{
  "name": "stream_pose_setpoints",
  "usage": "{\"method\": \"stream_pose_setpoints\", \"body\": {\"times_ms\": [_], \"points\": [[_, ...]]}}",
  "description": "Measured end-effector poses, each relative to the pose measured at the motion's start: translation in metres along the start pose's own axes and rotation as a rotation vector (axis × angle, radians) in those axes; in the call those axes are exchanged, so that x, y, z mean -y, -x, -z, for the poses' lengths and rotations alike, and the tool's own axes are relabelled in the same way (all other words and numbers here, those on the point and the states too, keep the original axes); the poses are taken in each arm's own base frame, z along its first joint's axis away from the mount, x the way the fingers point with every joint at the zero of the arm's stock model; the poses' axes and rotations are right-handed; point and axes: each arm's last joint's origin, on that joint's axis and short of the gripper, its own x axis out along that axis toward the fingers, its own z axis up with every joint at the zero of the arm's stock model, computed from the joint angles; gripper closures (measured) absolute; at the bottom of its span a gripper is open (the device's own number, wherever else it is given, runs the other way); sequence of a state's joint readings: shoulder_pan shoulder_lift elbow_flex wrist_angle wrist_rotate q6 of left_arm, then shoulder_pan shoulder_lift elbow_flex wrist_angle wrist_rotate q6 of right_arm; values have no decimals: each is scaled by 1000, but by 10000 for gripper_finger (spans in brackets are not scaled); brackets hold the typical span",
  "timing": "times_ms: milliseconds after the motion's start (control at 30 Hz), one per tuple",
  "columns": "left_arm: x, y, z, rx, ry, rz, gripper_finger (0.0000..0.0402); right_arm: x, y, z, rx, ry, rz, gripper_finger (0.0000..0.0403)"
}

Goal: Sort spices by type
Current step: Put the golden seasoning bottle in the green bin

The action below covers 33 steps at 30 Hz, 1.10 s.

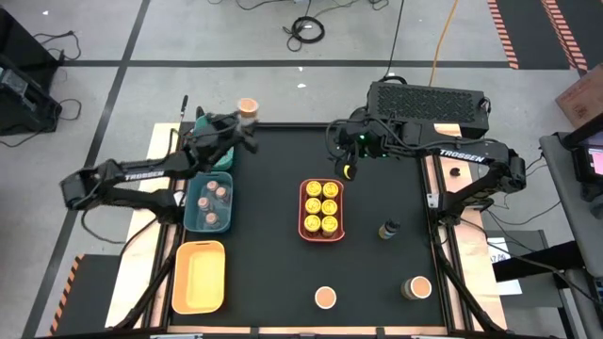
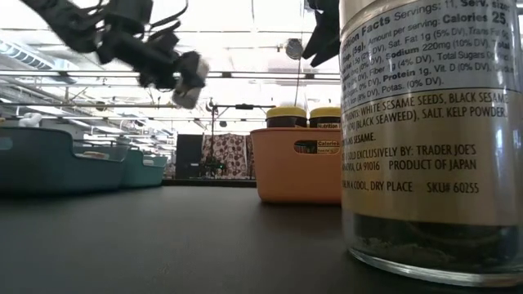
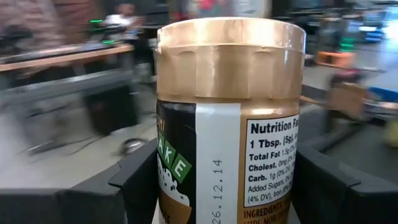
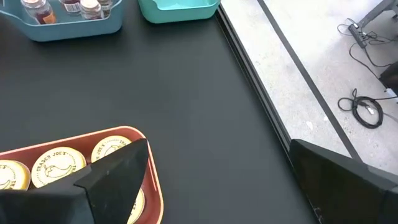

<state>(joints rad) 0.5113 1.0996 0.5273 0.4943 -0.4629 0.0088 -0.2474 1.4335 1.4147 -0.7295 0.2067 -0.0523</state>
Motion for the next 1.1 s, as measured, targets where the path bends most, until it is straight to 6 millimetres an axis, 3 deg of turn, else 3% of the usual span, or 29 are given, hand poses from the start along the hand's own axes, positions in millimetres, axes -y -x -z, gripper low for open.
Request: {"method": "stream_pose_setpoints", "body": {"times_ms": [267, 400, 700, 1100], "points": [[-43, 15, 50, 60, 148, -303, 124, -3, -15, -2, -1, 16, -4, 18], [-55, 18, 64, 41, 158, -380, 124, -6, -20, -1, -14, 5, -37, 18], [-62, 20, 80, -22, 130, -421, 124, -9, -25, -2, -11, 3, -87, 18], [-65, 7, 107, -125, 127, -492, 124, -10, -25, -2, -14, -15, -88, 18]]}}
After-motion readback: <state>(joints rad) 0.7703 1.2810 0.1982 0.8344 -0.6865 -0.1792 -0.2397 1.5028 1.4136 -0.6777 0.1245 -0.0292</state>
